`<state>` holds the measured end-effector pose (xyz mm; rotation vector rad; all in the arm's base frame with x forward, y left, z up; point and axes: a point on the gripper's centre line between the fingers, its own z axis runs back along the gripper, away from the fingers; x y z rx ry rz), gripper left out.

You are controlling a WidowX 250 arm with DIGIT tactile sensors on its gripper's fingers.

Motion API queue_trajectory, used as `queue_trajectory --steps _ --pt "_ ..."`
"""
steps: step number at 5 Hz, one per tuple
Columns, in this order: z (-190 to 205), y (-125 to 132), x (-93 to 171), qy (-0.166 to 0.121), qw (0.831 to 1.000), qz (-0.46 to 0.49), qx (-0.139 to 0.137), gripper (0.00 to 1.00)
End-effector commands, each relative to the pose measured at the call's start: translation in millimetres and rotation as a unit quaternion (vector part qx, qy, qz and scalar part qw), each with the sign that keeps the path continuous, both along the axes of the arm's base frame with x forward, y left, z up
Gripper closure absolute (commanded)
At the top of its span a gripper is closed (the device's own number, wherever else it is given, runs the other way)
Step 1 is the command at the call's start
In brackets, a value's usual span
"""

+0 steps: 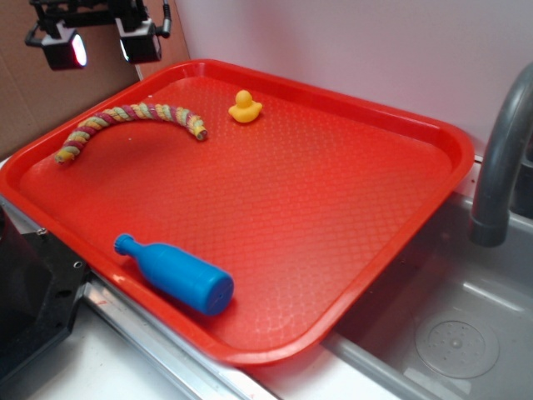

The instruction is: Grab the multicolored rope.

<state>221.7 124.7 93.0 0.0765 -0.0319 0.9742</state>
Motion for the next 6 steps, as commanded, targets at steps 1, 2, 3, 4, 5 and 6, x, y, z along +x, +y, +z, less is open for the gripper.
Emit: queue_trajectory --steps 1,2,3,4,5,6 --pt "-40.4 13.5 34.2 -0.033 0.968 0.248 0.009 0.0" --pt "-61.4 10.7 44.4 -0.005 0.945 0.327 0.011 0.0" --pt "-71.5 7.8 46.0 0.01 0.943 0.331 0.008 0.0" --pt "-85.7 8.0 40.5 0.03 0.942 0.334 0.004 0.0" --pt "-92.1 4.7 37.2 0.037 0.944 0.327 0.01 0.0" --pt "-104.2 -0.5 32.4 0.049 0.948 0.315 0.016 0.0"
